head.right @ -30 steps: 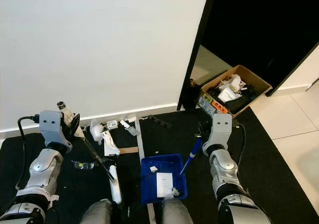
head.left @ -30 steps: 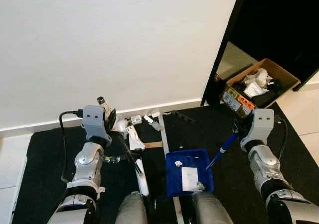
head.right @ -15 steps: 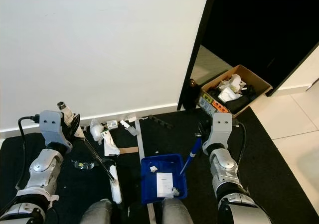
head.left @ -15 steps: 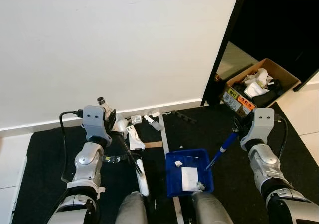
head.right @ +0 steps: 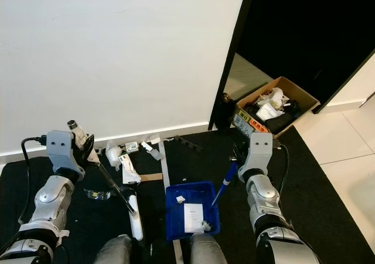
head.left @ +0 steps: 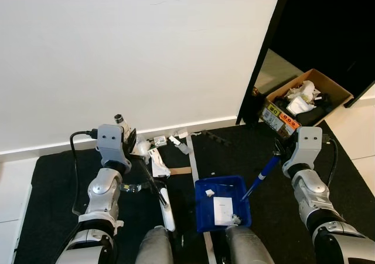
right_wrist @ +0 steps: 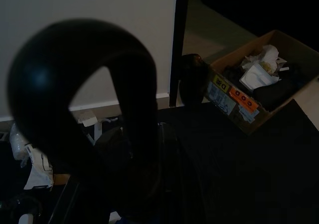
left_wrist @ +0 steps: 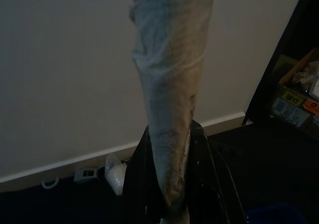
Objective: Sweep floor
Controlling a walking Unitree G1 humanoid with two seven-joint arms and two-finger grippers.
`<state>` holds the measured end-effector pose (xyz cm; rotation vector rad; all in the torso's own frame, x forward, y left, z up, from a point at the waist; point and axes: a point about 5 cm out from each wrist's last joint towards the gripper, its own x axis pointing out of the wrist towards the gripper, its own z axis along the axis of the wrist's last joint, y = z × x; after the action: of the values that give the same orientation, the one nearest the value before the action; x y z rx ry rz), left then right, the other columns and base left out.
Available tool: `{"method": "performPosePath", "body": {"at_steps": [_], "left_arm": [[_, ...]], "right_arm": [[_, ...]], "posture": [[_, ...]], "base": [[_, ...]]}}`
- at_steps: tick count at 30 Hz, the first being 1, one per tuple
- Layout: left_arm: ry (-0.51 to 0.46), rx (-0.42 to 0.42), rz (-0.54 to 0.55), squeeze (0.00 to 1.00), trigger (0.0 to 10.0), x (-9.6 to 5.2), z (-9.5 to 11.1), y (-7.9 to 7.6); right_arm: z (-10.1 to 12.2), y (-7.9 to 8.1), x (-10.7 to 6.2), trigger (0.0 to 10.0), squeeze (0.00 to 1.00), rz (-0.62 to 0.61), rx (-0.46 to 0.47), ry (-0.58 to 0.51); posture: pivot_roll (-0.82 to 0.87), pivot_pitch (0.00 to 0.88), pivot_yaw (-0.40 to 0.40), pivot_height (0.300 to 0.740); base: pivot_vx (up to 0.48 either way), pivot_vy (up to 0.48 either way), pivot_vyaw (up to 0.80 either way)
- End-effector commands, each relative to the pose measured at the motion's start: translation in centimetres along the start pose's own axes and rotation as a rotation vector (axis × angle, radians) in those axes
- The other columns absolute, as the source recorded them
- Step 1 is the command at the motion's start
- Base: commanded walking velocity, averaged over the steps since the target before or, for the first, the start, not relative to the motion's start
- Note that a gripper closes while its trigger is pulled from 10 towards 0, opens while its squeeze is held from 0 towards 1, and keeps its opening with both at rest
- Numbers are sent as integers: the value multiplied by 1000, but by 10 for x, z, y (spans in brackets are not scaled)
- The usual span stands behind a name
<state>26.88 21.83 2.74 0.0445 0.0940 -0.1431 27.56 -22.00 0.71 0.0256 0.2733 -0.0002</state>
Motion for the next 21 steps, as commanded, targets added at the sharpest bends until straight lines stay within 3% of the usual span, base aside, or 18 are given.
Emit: {"method": "performPosePath", "body": {"at_steps": [1,21], "left_arm": [[36,-10,-11,0,10000,-5,-8,-2],[39,-9,-11,0,10000,-5,-9,-2]], "right_arm": [[-3,0,-1,10000,0,-9,18,11],[-1,0,0,10000,0,-6,16,-2]], "posture": [[48,0,-7,740],[48,0,-5,740]], "base": [[0,0,0],[0,0,0]]}}
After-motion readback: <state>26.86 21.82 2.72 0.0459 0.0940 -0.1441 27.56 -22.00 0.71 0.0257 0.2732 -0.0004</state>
